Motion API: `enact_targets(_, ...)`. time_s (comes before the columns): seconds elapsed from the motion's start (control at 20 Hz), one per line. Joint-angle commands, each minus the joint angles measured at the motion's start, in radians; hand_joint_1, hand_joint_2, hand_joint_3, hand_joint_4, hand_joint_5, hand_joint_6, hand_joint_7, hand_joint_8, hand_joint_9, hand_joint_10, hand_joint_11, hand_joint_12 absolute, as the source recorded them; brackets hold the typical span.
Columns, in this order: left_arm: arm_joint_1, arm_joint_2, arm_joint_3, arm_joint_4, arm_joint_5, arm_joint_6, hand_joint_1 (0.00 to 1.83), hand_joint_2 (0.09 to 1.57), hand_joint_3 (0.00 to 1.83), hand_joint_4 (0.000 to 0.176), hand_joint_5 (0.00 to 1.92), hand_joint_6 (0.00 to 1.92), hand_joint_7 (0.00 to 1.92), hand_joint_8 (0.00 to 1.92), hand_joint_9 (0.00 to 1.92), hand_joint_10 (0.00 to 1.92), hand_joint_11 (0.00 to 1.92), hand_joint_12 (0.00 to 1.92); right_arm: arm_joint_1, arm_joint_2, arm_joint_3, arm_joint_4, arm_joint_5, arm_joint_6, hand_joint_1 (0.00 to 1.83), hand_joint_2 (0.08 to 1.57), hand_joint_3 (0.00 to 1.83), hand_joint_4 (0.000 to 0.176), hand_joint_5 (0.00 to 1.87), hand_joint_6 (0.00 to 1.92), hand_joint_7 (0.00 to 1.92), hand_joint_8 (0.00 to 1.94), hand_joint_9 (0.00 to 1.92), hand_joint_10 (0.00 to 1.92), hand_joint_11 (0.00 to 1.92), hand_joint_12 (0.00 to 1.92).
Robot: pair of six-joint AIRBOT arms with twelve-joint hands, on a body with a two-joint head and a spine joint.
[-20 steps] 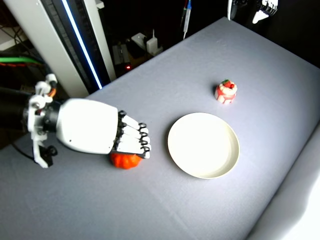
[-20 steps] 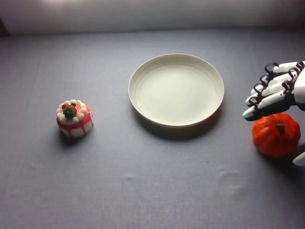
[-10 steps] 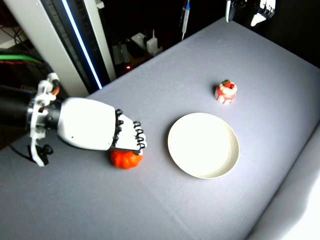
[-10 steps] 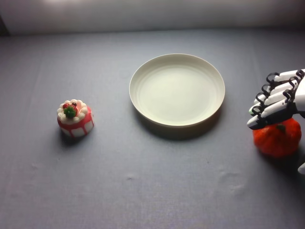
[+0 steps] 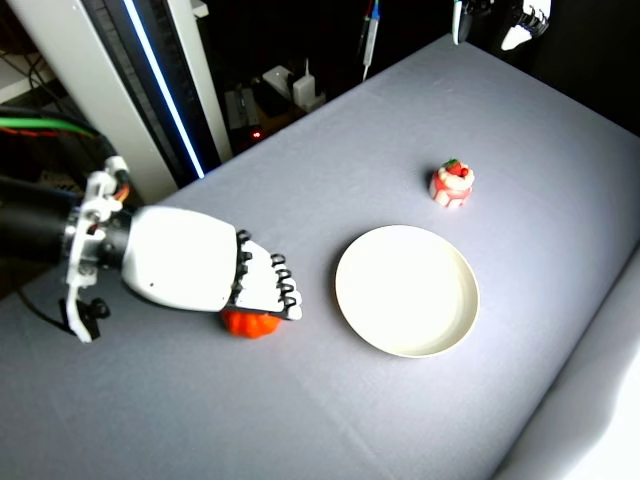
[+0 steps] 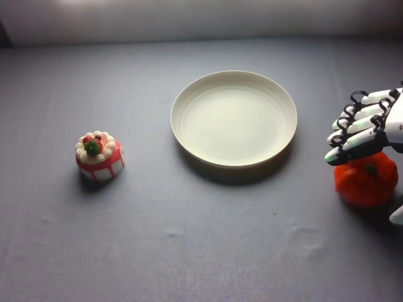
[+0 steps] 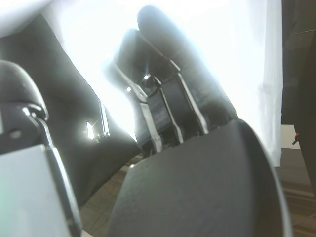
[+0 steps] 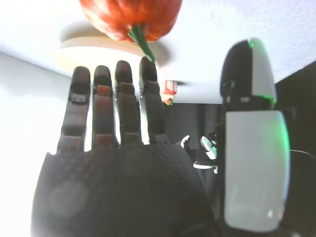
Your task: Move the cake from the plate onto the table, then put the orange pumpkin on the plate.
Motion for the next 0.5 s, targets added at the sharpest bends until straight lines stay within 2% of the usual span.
enact_targets(0.0, -0.003, -0.005, 0.004, -0.053, -0.116, -0.004, 1.09, 0.87, 0.00, 0.000, 0.73, 0.60, 0.69, 0.91, 0.70, 1.16, 0.76, 1.23, 0.014, -0.006, 0.010, 0.026, 0.006, 0.004, 0.65, 0.93, 0.00, 0.000, 0.40, 0.00, 0.27, 0.00, 0.13, 0.00, 0.00, 0.30)
enact_targets(0.05, -0.003, -0.006, 0.004, -0.053, -0.117, -0.004, 1.09, 0.87, 0.00, 0.000, 0.73, 0.60, 0.69, 0.91, 0.70, 1.16, 0.76, 1.23, 0.014, -0.015, 0.016, 0.026, 0.005, 0.004, 0.65, 0.93, 0.00, 0.000, 0.40, 0.00, 0.27, 0.00, 0.13, 0.00, 0.00, 0.30)
enact_targets(0.1, -0.003, -0.006, 0.004, -0.053, -0.117, -0.004, 1.09, 0.87, 0.00, 0.005, 0.73, 0.58, 0.69, 0.89, 0.70, 1.12, 0.76, 1.20, 0.014, -0.028, 0.025, 0.026, 0.003, 0.004, 0.69, 0.91, 0.00, 0.012, 0.42, 0.00, 0.27, 0.00, 0.17, 0.01, 0.00, 0.50)
enact_targets(0.15, -0.003, -0.007, 0.004, -0.052, -0.118, -0.004, 1.09, 0.87, 0.00, 0.017, 0.73, 0.58, 0.68, 0.90, 0.70, 1.13, 0.76, 1.22, 0.011, -0.040, 0.034, 0.024, 0.000, 0.004, 0.69, 0.90, 0.00, 0.015, 0.43, 0.00, 0.28, 0.00, 0.19, 0.01, 0.00, 0.60)
enact_targets(0.25, -0.003, -0.007, 0.005, -0.052, -0.122, -0.004, 1.12, 0.87, 0.00, 0.029, 0.74, 0.59, 0.69, 0.92, 0.71, 1.14, 0.76, 1.25, -0.007, -0.047, 0.041, 0.021, -0.009, 0.004, 0.68, 0.88, 0.00, 0.029, 0.45, 0.00, 0.29, 0.00, 0.19, 0.01, 0.00, 0.69)
enact_targets(0.3, -0.003, -0.007, 0.005, -0.052, -0.124, -0.004, 1.10, 0.87, 0.00, 0.034, 0.74, 0.59, 0.69, 0.92, 0.71, 1.14, 0.76, 1.25, -0.016, -0.053, 0.047, 0.021, -0.014, 0.004, 0.69, 0.87, 0.00, 0.055, 0.45, 0.00, 0.29, 0.00, 0.18, 0.00, 0.00, 0.67)
enact_targets(0.35, -0.003, -0.007, 0.006, -0.051, -0.124, -0.004, 1.08, 0.86, 0.00, 0.050, 0.74, 0.59, 0.69, 0.93, 0.71, 1.14, 0.77, 1.26, -0.021, -0.060, 0.055, 0.021, -0.019, 0.004, 0.71, 0.87, 0.00, 0.054, 0.45, 0.00, 0.29, 0.00, 0.19, 0.00, 0.00, 0.66)
enact_targets(0.4, -0.003, -0.007, 0.006, -0.051, -0.124, -0.004, 1.06, 0.86, 0.00, 0.059, 0.74, 0.59, 0.67, 0.94, 0.69, 1.15, 0.75, 1.27, -0.024, -0.067, 0.062, 0.021, -0.023, 0.004, 0.73, 0.87, 0.00, 0.059, 0.45, 0.00, 0.29, 0.00, 0.20, 0.01, 0.00, 0.70)
enact_targets(0.45, -0.003, -0.007, 0.006, -0.050, -0.125, -0.004, 1.07, 0.86, 0.00, 0.055, 0.74, 0.58, 0.67, 0.94, 0.69, 1.15, 0.75, 1.28, -0.027, -0.074, 0.069, 0.021, -0.029, 0.004, 0.75, 0.88, 0.00, 0.060, 0.46, 0.00, 0.29, 0.00, 0.21, 0.01, 0.00, 0.69)
